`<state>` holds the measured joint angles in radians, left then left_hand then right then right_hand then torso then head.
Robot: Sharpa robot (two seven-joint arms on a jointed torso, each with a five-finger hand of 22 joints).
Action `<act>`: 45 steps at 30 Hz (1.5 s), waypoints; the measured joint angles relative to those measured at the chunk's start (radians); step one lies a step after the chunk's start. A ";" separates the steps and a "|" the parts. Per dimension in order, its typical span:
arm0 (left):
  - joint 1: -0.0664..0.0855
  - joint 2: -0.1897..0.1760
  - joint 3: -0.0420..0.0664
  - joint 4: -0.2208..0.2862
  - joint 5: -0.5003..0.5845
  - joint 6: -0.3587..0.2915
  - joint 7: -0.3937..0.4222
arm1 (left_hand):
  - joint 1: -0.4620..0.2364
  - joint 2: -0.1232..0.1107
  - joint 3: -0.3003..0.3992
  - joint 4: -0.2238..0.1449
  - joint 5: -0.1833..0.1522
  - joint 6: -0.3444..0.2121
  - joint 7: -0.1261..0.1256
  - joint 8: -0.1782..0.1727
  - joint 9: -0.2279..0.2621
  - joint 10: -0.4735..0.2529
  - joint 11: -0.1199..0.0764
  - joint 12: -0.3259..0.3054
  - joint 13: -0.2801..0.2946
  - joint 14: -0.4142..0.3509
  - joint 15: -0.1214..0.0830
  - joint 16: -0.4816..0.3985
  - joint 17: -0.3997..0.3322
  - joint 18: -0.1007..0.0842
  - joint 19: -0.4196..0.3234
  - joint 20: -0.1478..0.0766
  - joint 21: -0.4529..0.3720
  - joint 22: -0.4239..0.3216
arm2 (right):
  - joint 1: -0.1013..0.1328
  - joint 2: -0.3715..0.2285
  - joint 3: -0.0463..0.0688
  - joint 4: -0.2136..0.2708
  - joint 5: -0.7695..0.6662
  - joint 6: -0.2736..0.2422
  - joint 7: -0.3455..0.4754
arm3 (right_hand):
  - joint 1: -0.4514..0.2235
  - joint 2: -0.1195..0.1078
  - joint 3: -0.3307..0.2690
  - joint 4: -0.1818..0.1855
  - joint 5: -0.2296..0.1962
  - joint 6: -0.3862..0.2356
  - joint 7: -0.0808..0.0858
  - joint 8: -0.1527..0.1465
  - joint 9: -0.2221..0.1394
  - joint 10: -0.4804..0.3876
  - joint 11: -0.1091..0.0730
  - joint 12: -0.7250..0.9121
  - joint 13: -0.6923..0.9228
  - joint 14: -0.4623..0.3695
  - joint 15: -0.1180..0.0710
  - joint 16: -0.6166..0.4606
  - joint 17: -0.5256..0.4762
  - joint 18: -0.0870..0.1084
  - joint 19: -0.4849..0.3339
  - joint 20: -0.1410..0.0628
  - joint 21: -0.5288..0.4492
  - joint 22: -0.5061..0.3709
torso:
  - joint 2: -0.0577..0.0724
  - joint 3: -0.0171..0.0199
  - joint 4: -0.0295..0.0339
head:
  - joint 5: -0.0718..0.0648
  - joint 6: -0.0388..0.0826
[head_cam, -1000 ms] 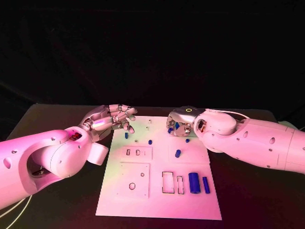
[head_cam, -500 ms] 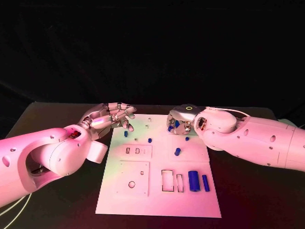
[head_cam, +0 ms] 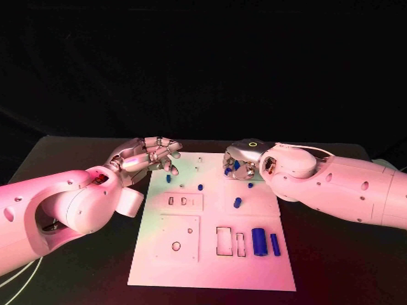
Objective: Assemble the parts on the task board
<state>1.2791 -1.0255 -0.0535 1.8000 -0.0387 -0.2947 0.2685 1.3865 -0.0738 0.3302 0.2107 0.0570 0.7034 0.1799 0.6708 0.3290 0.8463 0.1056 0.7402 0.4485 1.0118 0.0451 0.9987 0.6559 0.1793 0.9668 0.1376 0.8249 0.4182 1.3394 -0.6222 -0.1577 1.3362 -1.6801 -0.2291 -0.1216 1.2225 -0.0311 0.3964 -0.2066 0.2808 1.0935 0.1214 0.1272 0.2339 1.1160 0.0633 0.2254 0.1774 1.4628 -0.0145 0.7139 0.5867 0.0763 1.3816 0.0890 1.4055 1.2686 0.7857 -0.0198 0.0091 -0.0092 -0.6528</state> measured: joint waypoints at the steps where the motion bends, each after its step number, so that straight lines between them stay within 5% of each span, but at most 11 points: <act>1: 0.000 0.000 0.000 0.000 0.000 0.000 0.000 | 0.000 0.000 0.000 0.000 0.000 0.000 0.000 0.000 0.000 0.000 0.000 0.000 -0.001 0.002 0.002 0.000 -0.001 0.000 0.000 0.000 0.000 0.000 | 0.001 -0.001 0.000 0.004 0.000 -0.003 -0.001 | 0.000 0.000 0.000 0.000 0.000 0.000 0.000 0.001 0.000 0.000 0.000 0.000 0.000 0.000 0.000 0.001 0.001 0.000 0.001 -0.001 0.000 0.001 | 0.000 -0.0001 0.0000 | 0.000 0.000; 10: 0.000 0.000 0.000 -0.003 0.000 0.000 -0.001 | 0.000 0.000 0.000 0.000 0.000 0.000 0.000 -0.004 -0.004 -0.003 0.003 -0.003 -0.006 0.004 0.004 0.000 -0.002 0.000 0.000 0.000 0.000 0.000 | 0.024 0.013 0.008 0.017 0.000 -0.026 -0.008 | 0.000 0.000 0.004 0.004 -0.003 0.006 0.000 0.003 0.003 0.007 0.000 -0.001 -0.003 0.000 0.000 0.005 0.005 0.000 0.005 0.002 0.000 0.006 | 0.001 -0.0006 -0.0005 | 0.004 0.009; 18: 0.001 0.002 0.000 -0.005 0.000 0.000 -0.001 | 0.000 0.000 0.002 -0.002 0.000 0.000 0.000 -0.004 -0.005 -0.004 0.004 -0.005 -0.009 0.004 0.004 0.000 -0.003 0.000 0.000 0.000 0.000 0.000 | 0.028 0.075 0.015 -0.032 0.001 -0.046 -0.009 | 0.000 0.000 0.004 0.004 -0.004 0.006 0.000 0.003 0.004 0.007 0.000 -0.002 -0.003 0.000 0.000 0.005 0.007 0.000 0.005 0.002 0.000 0.006 | 0.004 -0.0001 0.0004 | 0.005 0.016; 30: 0.002 0.005 0.000 -0.004 0.001 0.000 -0.002 | 0.000 0.000 0.003 -0.003 0.000 0.000 0.000 -0.004 -0.006 -0.004 0.004 -0.009 -0.012 0.004 0.004 -0.004 -0.004 0.000 0.000 0.000 0.000 -0.001 | 0.027 0.147 0.023 -0.110 0.004 -0.083 -0.010 | 0.000 0.000 0.011 0.005 0.002 0.006 0.001 0.002 0.006 0.007 0.000 -0.005 -0.007 0.000 0.000 0.011 0.009 0.000 0.005 0.002 0.000 0.005 | 0.007 -0.0017 0.0035 | 0.005 0.017; 45: 0.020 0.004 0.000 -0.003 0.001 0.000 -0.002 | 0.000 0.000 0.003 -0.003 0.000 -0.004 0.004 -0.008 -0.007 -0.004 0.004 -0.009 -0.014 0.004 0.004 -0.004 -0.004 0.000 0.000 0.000 0.000 -0.001 | 0.022 0.178 0.023 -0.138 0.004 -0.110 -0.009 | 0.000 0.000 0.011 0.005 0.002 0.005 0.002 -0.001 0.006 0.007 0.000 -0.008 -0.008 0.000 0.000 0.011 0.011 0.000 0.005 0.002 0.000 0.005 | 0.011 -0.0039 0.0038 | 0.005 0.014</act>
<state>1.2988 -1.0215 -0.0535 1.7966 -0.0380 -0.2950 0.2663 1.3865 -0.0738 0.3329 0.2079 0.0570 0.6999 0.1835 0.6633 0.3221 0.8427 0.1092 0.7312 0.4348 1.0153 0.0486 0.9950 0.6523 0.1794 0.9668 0.1375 0.8249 0.4176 1.3616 -0.4439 -0.1344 1.1985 -1.6762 -0.3389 -0.1302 1.2228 -0.0308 0.4074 -0.2011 0.2826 1.0985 0.1229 0.1258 0.2402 1.1227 0.0636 0.2173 0.1693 1.4629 -0.0144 0.7248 0.5978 0.0763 1.3863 0.0910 1.4058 1.2740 0.7970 -0.0237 0.0129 -0.0039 -0.6389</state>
